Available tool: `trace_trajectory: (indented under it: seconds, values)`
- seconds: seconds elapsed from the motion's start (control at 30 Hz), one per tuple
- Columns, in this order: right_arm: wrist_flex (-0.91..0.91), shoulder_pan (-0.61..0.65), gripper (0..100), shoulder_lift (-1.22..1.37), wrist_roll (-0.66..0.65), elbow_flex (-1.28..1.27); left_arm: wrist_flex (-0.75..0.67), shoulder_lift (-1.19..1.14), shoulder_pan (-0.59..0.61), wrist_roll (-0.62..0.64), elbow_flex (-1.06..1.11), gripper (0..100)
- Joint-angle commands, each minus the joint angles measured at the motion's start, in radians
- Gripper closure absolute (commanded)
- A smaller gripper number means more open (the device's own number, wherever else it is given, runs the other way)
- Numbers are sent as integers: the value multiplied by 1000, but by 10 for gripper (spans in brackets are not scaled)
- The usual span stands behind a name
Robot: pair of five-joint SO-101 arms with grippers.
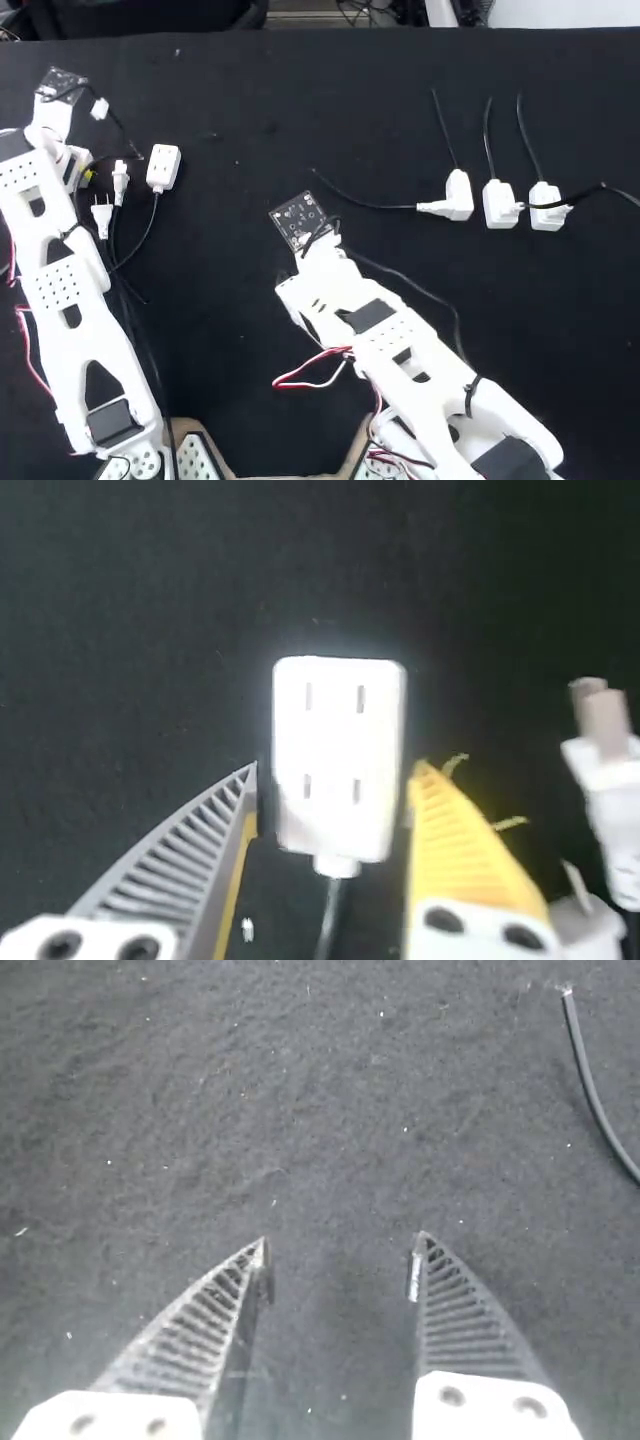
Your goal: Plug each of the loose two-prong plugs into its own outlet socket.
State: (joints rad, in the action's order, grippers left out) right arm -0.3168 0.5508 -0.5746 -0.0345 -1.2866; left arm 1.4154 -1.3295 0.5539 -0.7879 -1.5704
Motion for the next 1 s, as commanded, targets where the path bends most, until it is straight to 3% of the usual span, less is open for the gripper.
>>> trace_trajectory:
  seconds: [0.0, 0.2, 0.33, 0.43, 0.6, 0.97]
  values:
    - [25, 9, 790, -39, 2, 4, -60, -31, 13, -9, -51, 720]
    - [25, 9, 790, -39, 2, 4, -69, -46, 24, -9, -51, 764]
    - [25, 9, 790, -39, 2, 5, -41, -38, 24, 3, -61, 864]
    - [25, 9, 790, -39, 2, 5, -9, -31, 21, 92, -94, 970]
    - [25, 9, 790, -39, 2, 5, 9, 17, 25, 198, -94, 972]
    - [25, 9, 790, -39, 2, 5, 339, 219, 47, 236, -94, 970]
